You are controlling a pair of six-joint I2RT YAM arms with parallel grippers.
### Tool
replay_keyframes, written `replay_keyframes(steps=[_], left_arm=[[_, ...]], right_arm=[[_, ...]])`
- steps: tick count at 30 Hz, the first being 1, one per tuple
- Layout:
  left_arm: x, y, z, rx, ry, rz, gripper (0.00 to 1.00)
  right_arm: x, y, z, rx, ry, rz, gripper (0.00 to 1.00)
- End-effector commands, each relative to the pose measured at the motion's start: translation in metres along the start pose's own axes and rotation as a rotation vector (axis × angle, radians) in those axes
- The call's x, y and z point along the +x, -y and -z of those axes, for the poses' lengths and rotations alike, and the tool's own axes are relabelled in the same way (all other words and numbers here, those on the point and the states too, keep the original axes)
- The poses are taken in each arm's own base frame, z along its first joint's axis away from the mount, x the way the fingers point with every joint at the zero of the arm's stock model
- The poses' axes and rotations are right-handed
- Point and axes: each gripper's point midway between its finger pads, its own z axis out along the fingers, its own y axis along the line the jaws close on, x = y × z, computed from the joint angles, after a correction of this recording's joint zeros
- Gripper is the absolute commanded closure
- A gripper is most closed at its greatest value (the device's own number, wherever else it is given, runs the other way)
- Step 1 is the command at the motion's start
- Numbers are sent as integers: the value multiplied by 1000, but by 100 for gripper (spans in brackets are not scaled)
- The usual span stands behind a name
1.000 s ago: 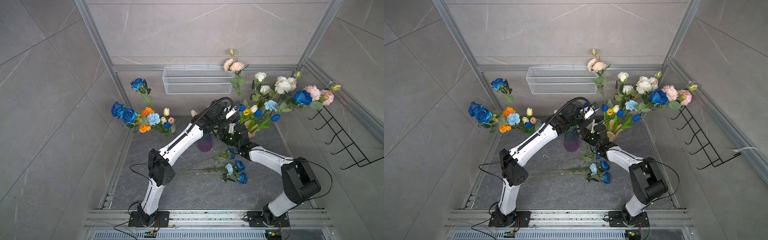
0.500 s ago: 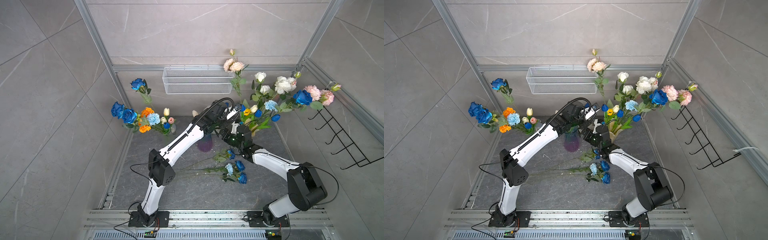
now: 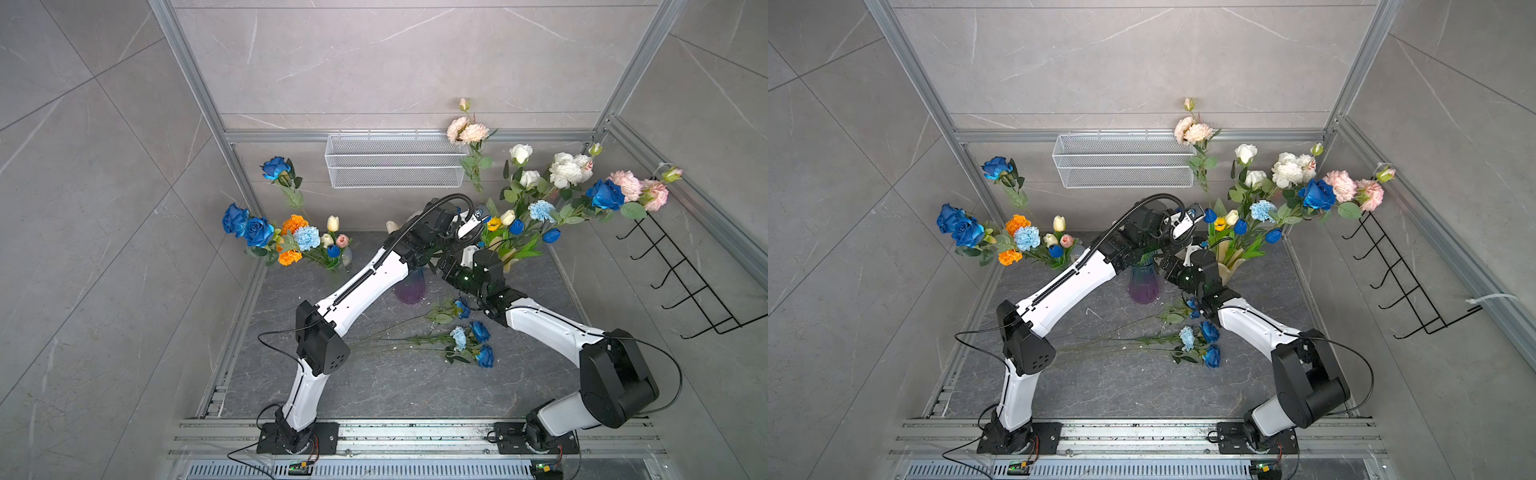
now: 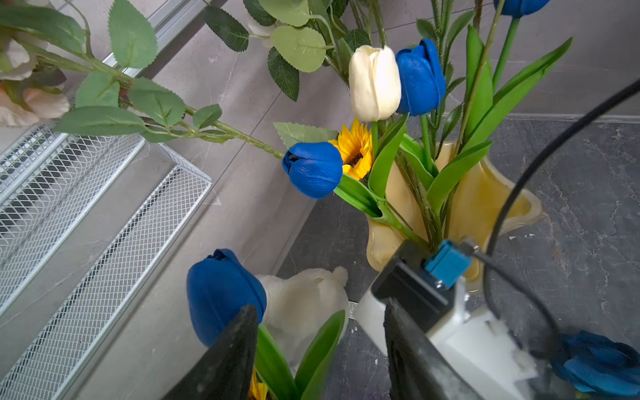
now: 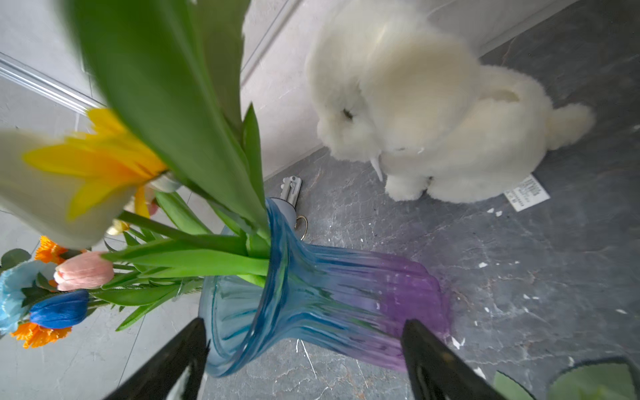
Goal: Pick out blue flowers from the vase
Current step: Pick up the flower from the vase.
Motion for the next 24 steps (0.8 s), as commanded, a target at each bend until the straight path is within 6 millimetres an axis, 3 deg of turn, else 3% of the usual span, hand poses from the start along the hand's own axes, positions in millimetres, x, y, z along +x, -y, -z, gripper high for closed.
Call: replay_keyframes(steps=[1, 12, 24], left_arm=[[-43, -33, 46, -96, 96, -1, 40], [-15, -76, 54, -153, -4, 131, 44], [-4, -46, 33, 0, -28, 114, 36]], right_arm=[[-2, -14, -10, -43, -2, 9, 11], [7, -3, -16, -22, -17, -13, 14], [8, -1, -19, -19, -20, -12, 15]])
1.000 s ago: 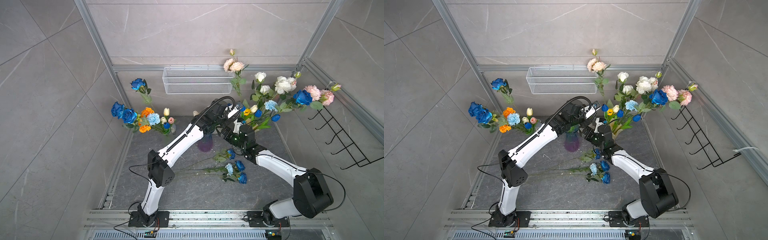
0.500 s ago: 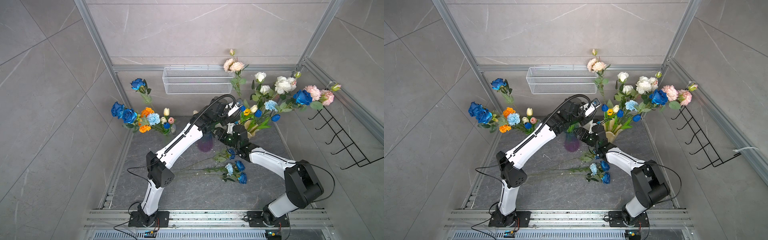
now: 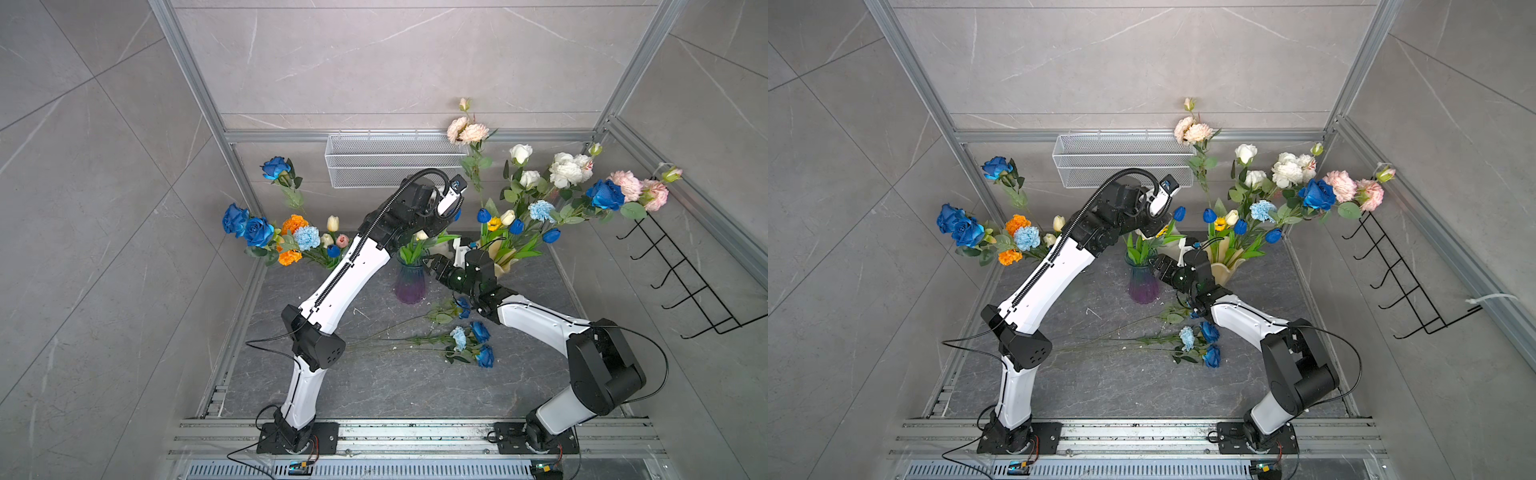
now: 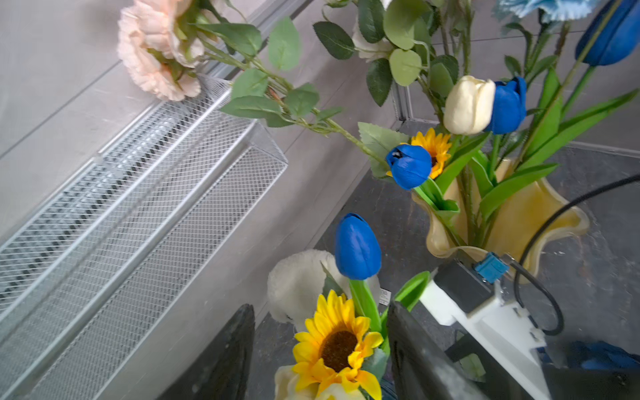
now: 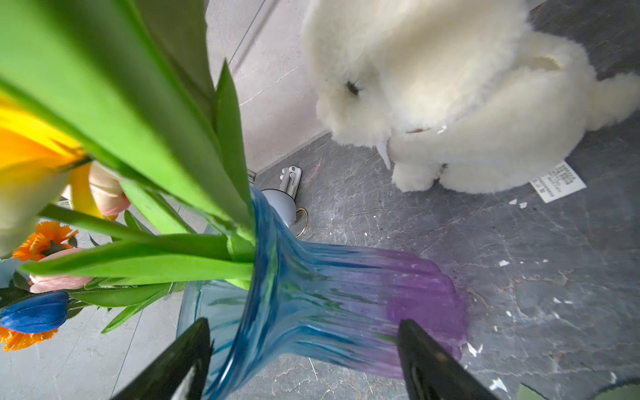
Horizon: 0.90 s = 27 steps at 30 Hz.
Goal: Pick out blue flowers from the vase
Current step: Pick up the flower from the vase.
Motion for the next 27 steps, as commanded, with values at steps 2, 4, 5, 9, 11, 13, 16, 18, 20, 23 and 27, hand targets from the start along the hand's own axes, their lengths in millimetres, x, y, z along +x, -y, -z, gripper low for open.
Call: replay_keyframes(steps=[2, 4, 5, 9, 11, 13, 16, 18, 20, 23, 27], left_arm=[[7, 17, -11, 75, -16, 10, 36], [14, 21, -17, 86, -34, 5, 36], [16, 22, -19, 90, -38, 5, 36], [26, 26, -32, 91, -63, -4, 36], [28, 26, -37, 83, -61, -5, 36], [27, 23, -41, 66, -50, -6, 36], [24, 19, -48, 37, -32, -12, 36], [24, 15, -52, 13, -26, -19, 36], [24, 12, -56, -11, -25, -24, 36], [26, 9, -61, -33, -28, -37, 36], [28, 6, -68, -58, -26, -58, 42]], right_arm=[[-1, -4, -5, -16, 0, -2, 15], [-1, -5, -5, -18, -1, -2, 15], [-1, -5, -6, -20, -3, -1, 15], [0, -6, -5, -25, -5, -1, 15], [-1, -7, -4, -26, -4, 3, 15], [0, -6, -2, -22, -4, 7, 15], [3, -3, -2, -23, -10, 2, 15], [5, -2, -3, -23, -9, -2, 16], [6, -1, -3, -24, -11, -3, 16], [7, 0, -6, -29, -15, -7, 16], [9, 1, -8, -36, -16, -13, 16]])
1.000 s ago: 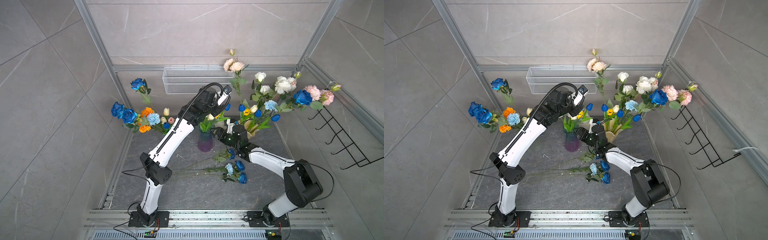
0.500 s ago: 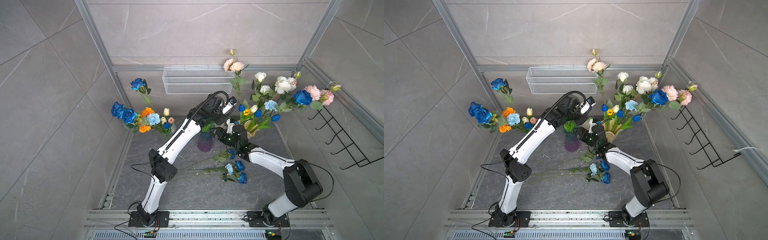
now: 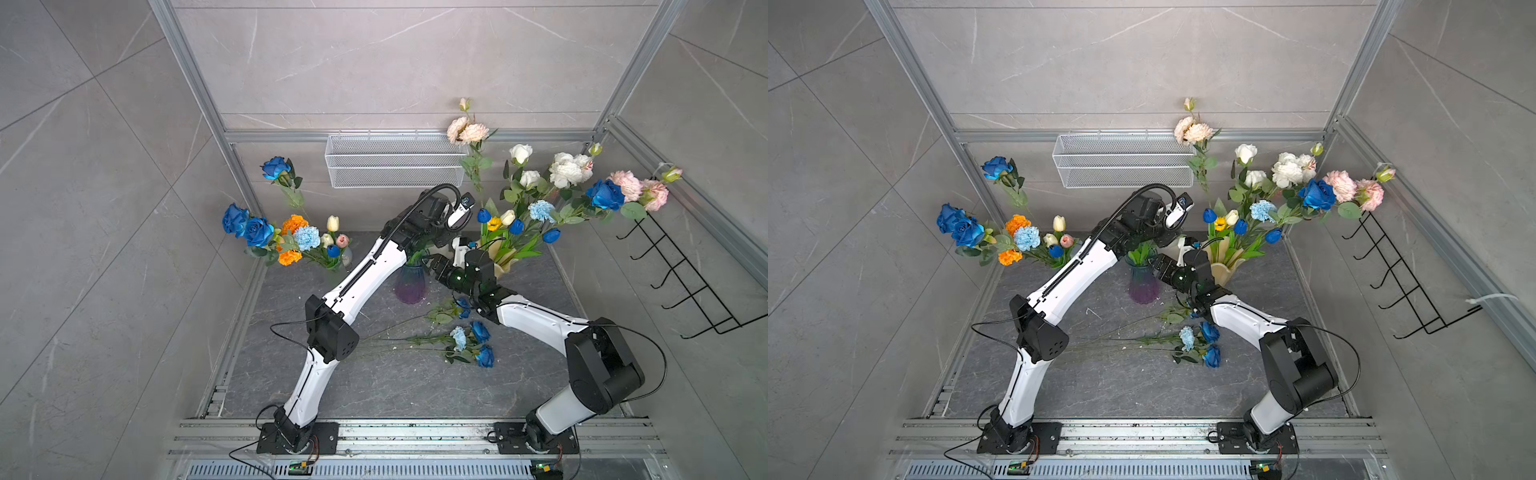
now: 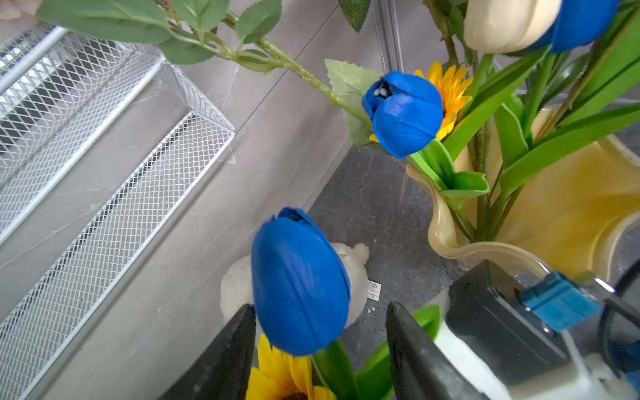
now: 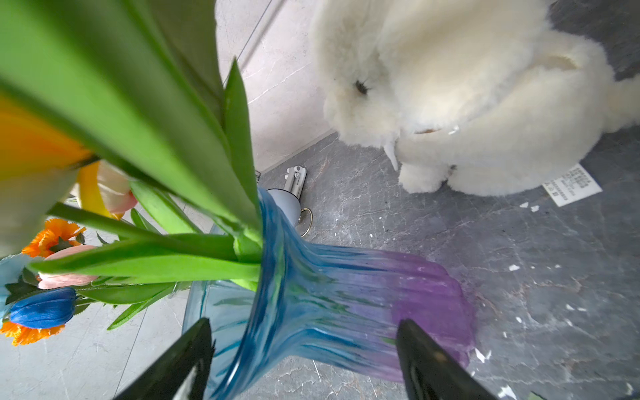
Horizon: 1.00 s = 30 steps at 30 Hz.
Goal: Pick out blue flowers from the vase
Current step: Pick up the flower from the vase.
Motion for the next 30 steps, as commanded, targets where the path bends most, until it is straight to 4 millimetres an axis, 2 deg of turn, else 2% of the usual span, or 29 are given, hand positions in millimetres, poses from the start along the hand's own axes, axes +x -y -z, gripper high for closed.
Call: replay_keyframes(steps=[1, 4, 10, 15, 24, 30], left_arm=[[-16, -15, -3, -77, 59, -31, 45], [-20, -20, -6, -104, 77, -41, 55], [-26, -23, -8, -124, 106, -48, 61], [-32, -27, -2, -143, 128, -48, 72], [-65, -38, 31, -191, 230, -60, 74], [-90, -49, 63, -226, 306, -62, 71]], right_arm=[[9, 6, -5, -8, -16, -17, 16], [11, 7, -6, -8, -21, -17, 16], [12, 9, -8, -8, -24, -16, 16], [12, 7, -10, -14, -26, -14, 16], [12, 7, -12, -14, -28, -15, 16], [13, 12, -12, 15, -36, -10, 16]])
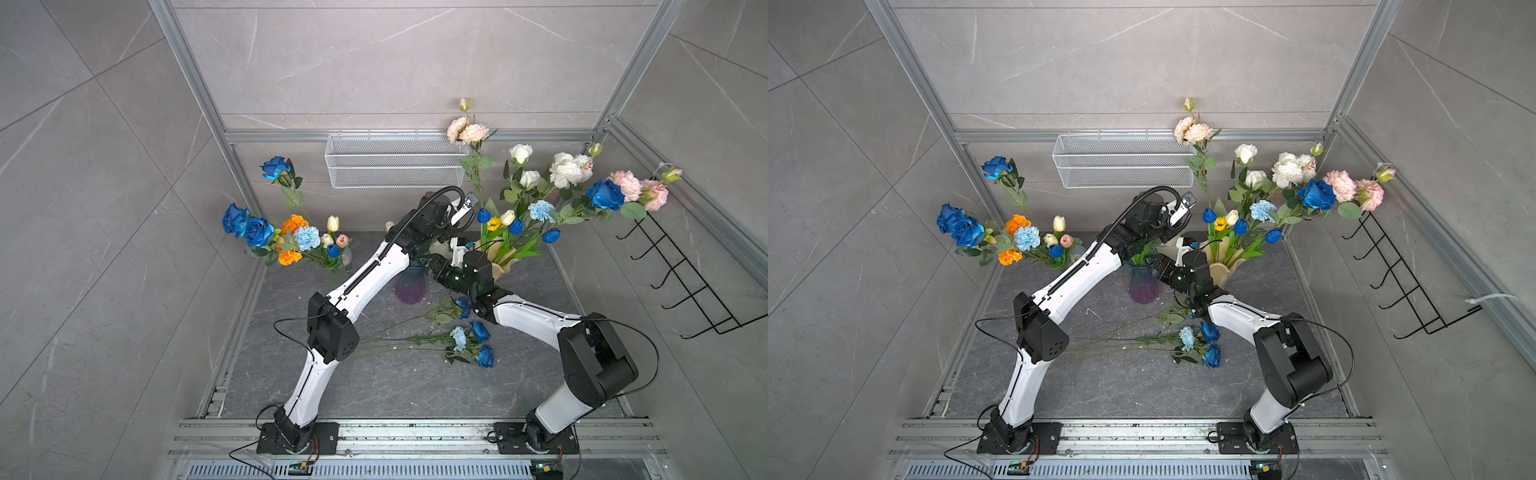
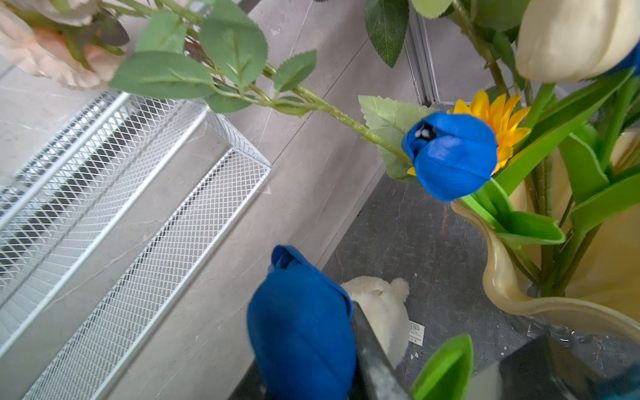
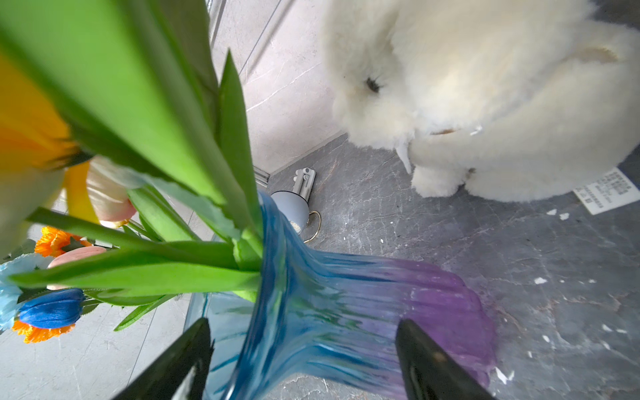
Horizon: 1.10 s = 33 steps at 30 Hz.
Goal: Pick out blue flowers from the vase
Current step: Pick up the flower from the vase.
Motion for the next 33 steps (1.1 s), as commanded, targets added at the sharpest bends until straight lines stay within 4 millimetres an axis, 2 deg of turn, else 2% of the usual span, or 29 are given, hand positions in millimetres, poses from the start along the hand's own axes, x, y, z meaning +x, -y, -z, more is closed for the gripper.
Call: replay_keyframes(steps=[1, 11, 15, 21, 27, 30, 33], left_arm=[[-77, -51, 64, -123, 203, 8, 71], [-135, -85, 141, -183, 372, 16, 70], [-158, -100, 186, -215, 470, 22, 70], [-180, -117, 259, -242, 581, 13, 70], [-183, -124, 343, -228, 654, 0, 68], [-170, -118, 374, -180, 624, -1, 68], [-143, -109, 390, -158, 555, 5, 69]], right_arm=[[10, 12, -4, 53, -40, -2, 16], [9, 10, -2, 54, -40, 5, 16], [8, 10, -2, 55, -40, 5, 16], [6, 8, -2, 57, -38, 14, 16], [-4, -8, 4, 31, -21, 29, 16], [-18, -31, 17, -4, 8, 57, 16], [-35, -58, 34, -33, 41, 96, 16]])
